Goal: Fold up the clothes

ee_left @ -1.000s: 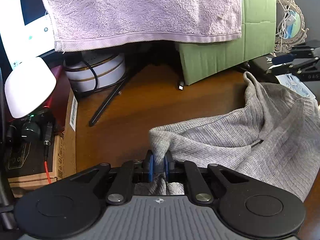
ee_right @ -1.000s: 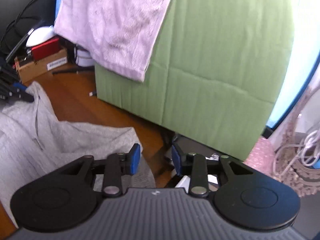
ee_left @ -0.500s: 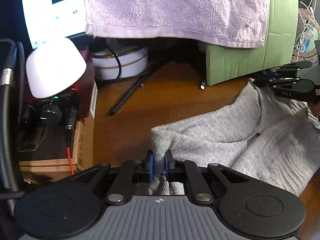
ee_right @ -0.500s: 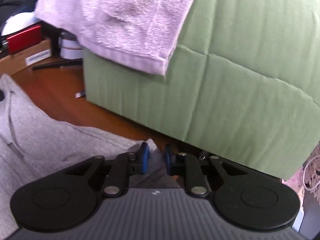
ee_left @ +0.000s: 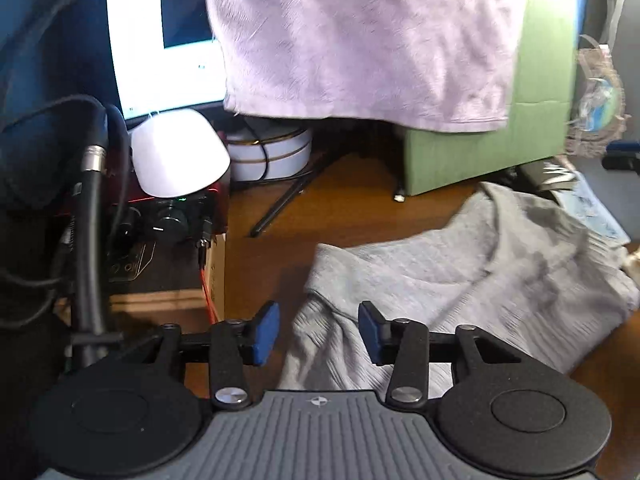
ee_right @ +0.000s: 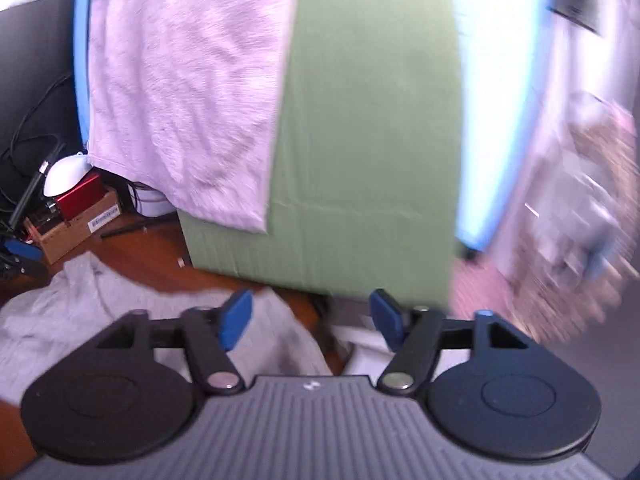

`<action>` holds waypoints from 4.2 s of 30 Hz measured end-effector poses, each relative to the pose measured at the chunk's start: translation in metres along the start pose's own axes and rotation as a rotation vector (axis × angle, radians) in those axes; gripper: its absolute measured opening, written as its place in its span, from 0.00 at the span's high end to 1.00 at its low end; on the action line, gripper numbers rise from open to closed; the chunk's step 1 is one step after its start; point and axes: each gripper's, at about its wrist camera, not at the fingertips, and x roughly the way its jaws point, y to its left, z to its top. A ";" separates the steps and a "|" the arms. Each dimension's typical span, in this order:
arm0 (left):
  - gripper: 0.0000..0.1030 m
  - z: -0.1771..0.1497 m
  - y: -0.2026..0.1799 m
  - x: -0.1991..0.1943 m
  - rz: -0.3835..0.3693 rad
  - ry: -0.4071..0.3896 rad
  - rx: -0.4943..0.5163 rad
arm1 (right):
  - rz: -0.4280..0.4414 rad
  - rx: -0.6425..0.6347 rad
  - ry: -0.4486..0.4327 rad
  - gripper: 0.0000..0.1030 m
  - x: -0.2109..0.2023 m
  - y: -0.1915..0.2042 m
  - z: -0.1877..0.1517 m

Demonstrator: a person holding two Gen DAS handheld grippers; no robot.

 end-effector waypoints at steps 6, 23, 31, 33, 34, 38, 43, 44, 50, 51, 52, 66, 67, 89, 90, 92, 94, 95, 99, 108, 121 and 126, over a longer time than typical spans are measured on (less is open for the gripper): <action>0.56 -0.030 -0.036 -0.027 -0.128 -0.033 0.074 | -0.087 0.014 0.216 0.30 -0.015 -0.029 -0.062; 0.56 -0.085 -0.096 -0.018 -0.082 0.033 0.337 | -0.237 0.081 0.264 0.95 0.027 -0.065 -0.061; 0.55 -0.086 -0.084 -0.018 -0.111 0.038 0.283 | -0.320 0.051 0.322 0.88 0.067 -0.074 -0.069; 0.55 -0.086 -0.084 -0.019 -0.111 0.039 0.282 | -0.329 0.063 0.295 0.77 0.057 -0.076 -0.068; 0.55 -0.086 -0.084 -0.020 -0.110 0.039 0.283 | -0.332 0.072 0.274 0.75 0.048 -0.077 -0.067; 0.56 -0.088 -0.084 -0.029 -0.113 0.028 0.285 | -0.272 0.097 0.191 0.73 0.000 -0.062 -0.070; 0.56 -0.096 -0.086 -0.041 -0.118 0.017 0.297 | -0.248 -0.042 0.175 0.70 -0.039 -0.009 -0.109; 0.56 -0.098 -0.085 -0.042 -0.119 0.019 0.296 | -0.283 -0.068 0.175 0.69 -0.041 -0.004 -0.115; 0.56 -0.115 -0.086 -0.049 -0.087 0.037 0.313 | -0.171 -0.089 0.186 0.69 -0.036 0.020 -0.146; 0.55 -0.117 -0.086 -0.049 -0.075 0.037 0.315 | -0.188 -0.116 0.192 0.71 -0.030 0.024 -0.149; 0.56 -0.118 -0.085 -0.051 -0.064 0.035 0.315 | -0.194 -0.127 0.197 0.72 -0.026 0.026 -0.151; 0.89 -0.130 -0.036 -0.075 -0.035 0.081 0.151 | -0.237 -0.044 0.241 0.95 -0.033 0.015 -0.168; 0.89 -0.131 -0.034 -0.077 -0.038 0.088 0.146 | -0.233 -0.036 0.241 0.95 -0.034 0.014 -0.168; 0.92 -0.101 -0.055 -0.054 -0.167 -0.010 0.186 | 0.372 -0.490 -0.080 0.56 -0.027 0.213 -0.083; 0.92 -0.103 -0.053 -0.052 -0.170 -0.011 0.179 | 0.395 -0.547 -0.084 0.56 -0.017 0.229 -0.081; 0.92 -0.104 -0.050 -0.052 -0.173 -0.018 0.167 | 0.434 -0.662 -0.088 0.56 0.000 0.256 -0.082; 0.92 -0.105 -0.046 -0.051 -0.190 -0.022 0.137 | 0.431 -0.776 -0.099 0.56 0.016 0.279 -0.086; 0.92 -0.106 -0.045 -0.051 -0.197 -0.024 0.126 | 0.425 -0.823 -0.096 0.56 0.022 0.287 -0.089; 0.92 -0.107 -0.042 -0.052 -0.212 -0.025 0.126 | 0.325 -0.974 -0.104 0.56 0.050 0.304 -0.096; 0.92 -0.106 -0.038 -0.054 -0.237 -0.012 0.096 | 0.334 -0.641 0.011 0.55 0.107 0.269 -0.033; 0.92 -0.087 -0.048 -0.056 -0.229 0.013 0.149 | 0.390 -0.393 0.005 0.43 0.041 0.184 -0.025; 0.92 -0.077 -0.071 -0.042 -0.281 0.001 0.203 | 0.394 -0.511 0.036 0.39 0.034 0.199 -0.056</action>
